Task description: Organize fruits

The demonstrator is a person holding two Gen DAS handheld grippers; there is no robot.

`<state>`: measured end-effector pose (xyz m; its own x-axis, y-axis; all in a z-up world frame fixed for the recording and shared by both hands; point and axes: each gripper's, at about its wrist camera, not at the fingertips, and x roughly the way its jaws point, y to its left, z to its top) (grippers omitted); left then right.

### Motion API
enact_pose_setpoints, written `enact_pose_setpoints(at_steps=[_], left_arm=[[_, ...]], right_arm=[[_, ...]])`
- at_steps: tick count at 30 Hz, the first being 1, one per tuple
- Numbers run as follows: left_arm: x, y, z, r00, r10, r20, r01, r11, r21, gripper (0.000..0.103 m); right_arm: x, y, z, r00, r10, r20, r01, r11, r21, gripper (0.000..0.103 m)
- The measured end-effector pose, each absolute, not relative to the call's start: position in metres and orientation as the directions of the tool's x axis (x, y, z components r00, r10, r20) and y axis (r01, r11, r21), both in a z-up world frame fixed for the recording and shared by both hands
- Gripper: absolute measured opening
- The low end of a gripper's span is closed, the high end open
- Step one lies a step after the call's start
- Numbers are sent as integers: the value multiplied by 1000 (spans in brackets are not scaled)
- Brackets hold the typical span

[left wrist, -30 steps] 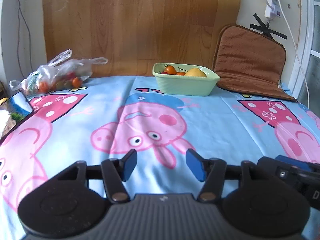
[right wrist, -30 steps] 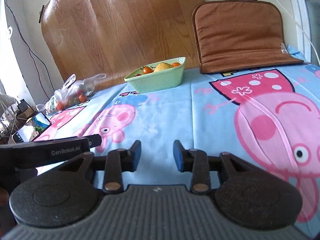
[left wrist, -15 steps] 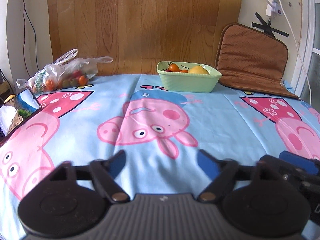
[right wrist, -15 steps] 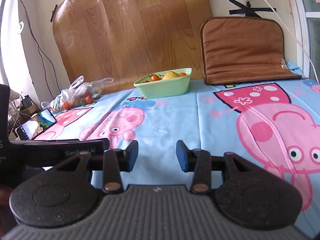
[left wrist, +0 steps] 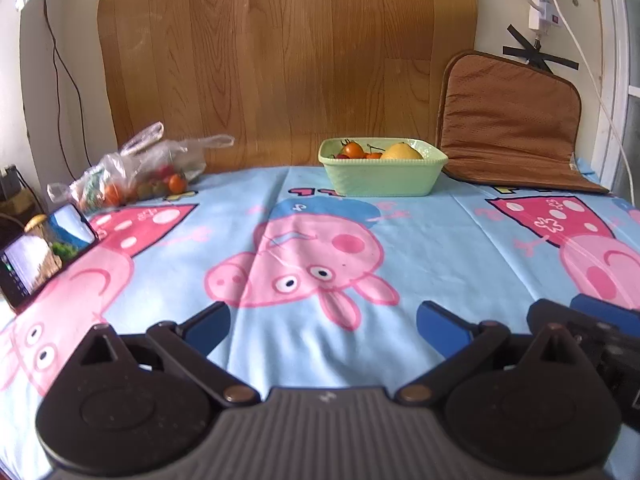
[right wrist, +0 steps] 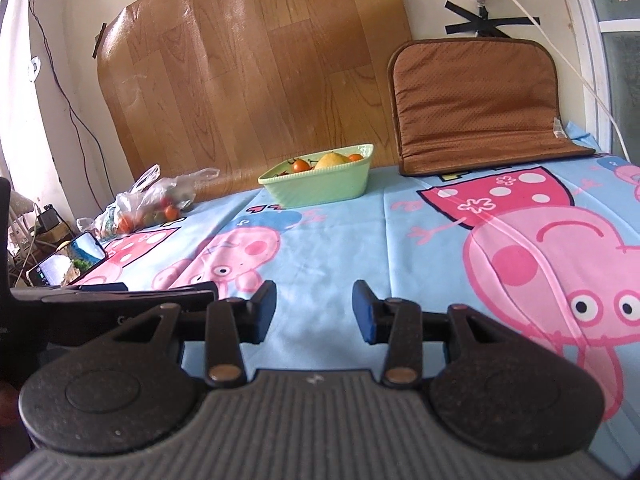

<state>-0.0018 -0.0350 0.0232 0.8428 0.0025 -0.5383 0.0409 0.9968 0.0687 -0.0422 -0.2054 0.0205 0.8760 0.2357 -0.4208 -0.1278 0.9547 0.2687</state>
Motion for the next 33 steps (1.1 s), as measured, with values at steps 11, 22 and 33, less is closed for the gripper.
enact_pose_setpoints(at_steps=[11,22,33], left_arm=[[0,-41,29,853,50,-519,15,993,120,103],[1,-50,27,859,74,-506,18,984,175,103],[3,-49,24,843,50,-535,40,987,154,103]], right_arm=[[-41,-208,21,894,212,-394,-109,957,268,54],[-38,-210,18,893,208,-400,-100,956,275,55],[-37,-212,18,892,206,-401,-94,955,281,55]])
